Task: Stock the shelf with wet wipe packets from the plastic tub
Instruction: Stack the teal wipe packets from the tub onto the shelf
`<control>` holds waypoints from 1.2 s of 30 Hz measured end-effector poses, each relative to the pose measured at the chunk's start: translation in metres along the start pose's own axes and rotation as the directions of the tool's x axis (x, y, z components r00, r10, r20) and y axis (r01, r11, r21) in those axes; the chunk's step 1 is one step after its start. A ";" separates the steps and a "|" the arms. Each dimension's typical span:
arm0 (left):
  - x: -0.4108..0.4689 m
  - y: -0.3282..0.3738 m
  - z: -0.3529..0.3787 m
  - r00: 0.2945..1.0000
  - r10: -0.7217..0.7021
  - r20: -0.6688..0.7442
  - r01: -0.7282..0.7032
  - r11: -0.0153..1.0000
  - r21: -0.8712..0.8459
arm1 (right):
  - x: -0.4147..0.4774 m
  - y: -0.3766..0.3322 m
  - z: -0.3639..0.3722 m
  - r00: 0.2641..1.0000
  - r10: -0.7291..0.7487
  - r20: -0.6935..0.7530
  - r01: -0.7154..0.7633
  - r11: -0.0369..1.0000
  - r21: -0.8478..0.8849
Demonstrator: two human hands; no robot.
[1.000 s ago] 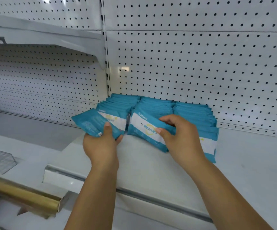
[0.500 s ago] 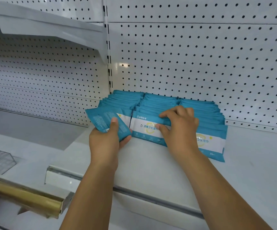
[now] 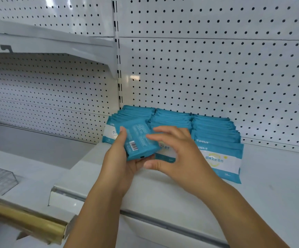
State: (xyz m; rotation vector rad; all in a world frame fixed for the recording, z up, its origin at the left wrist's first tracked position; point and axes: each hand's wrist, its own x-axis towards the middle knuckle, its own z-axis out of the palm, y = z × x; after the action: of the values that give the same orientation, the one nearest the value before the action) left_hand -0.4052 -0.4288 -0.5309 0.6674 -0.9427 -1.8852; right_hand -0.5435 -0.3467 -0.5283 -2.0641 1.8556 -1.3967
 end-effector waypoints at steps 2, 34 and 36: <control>-0.002 -0.001 0.008 0.996 -0.050 0.073 0.051 0.999 -0.006 | 0.000 0.005 0.003 0.998 -0.019 -0.058 0.017 0.999 -0.032; -0.003 -0.013 0.013 0.979 0.193 -0.065 -0.174 0.960 0.219 | -0.010 0.009 -0.046 0.828 0.560 0.015 -0.471 0.683 0.558; 0.001 -0.010 0.004 0.966 0.241 -0.096 -0.209 0.942 0.263 | -0.009 0.009 -0.049 0.837 0.547 0.021 -0.496 0.742 0.450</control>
State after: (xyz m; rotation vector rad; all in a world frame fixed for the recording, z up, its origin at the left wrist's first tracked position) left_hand -0.4140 -0.4251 -0.5370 0.7839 -1.1352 -1.5182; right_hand -0.5800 -0.3163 -0.5095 -1.1459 1.7423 -1.5876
